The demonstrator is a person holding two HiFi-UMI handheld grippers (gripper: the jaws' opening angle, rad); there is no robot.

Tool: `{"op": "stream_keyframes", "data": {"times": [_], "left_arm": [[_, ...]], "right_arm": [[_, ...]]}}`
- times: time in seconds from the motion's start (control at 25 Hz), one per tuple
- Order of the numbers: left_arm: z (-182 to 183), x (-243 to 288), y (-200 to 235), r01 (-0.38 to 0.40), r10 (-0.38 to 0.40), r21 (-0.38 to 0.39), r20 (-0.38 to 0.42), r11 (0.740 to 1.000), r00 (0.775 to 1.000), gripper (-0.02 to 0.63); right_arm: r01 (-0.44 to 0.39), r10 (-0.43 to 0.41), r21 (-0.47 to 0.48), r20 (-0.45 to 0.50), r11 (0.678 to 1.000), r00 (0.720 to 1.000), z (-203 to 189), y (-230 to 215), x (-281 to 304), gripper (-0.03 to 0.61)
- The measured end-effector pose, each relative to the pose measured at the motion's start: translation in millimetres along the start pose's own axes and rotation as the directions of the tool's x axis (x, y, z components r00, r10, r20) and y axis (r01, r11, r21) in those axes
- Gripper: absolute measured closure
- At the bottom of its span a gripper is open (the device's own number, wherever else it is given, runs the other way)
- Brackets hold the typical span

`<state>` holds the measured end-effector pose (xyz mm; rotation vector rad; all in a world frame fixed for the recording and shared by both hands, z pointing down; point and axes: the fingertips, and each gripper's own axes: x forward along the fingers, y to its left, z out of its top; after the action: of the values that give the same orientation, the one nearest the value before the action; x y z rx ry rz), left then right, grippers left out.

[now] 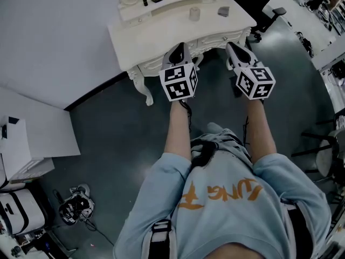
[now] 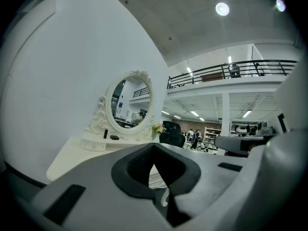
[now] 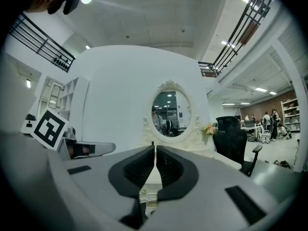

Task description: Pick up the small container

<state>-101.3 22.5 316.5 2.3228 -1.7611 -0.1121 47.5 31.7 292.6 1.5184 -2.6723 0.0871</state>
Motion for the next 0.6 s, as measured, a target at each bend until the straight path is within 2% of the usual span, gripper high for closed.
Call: {"op": "stream_keyframes", "data": {"times": [0.36, 0.6], "left_arm": [[7.1, -2.8, 23.7, -0.041, 0.041, 0.015, 0.011, 0.999, 0.999, 0.604], [25.9, 2.6, 17.7, -0.021, 0.018, 0.054, 0.055, 0.998, 0.998, 0.604]], "right_arm": [[-0.011, 0.012, -0.025, 0.027, 1.000, 1.000, 13.3, 6.1, 9.9, 0.549], [-0.009, 0.012, -0.060, 0.051, 0.998, 0.999, 32.3, 2.0, 14.7, 0.549]]}}
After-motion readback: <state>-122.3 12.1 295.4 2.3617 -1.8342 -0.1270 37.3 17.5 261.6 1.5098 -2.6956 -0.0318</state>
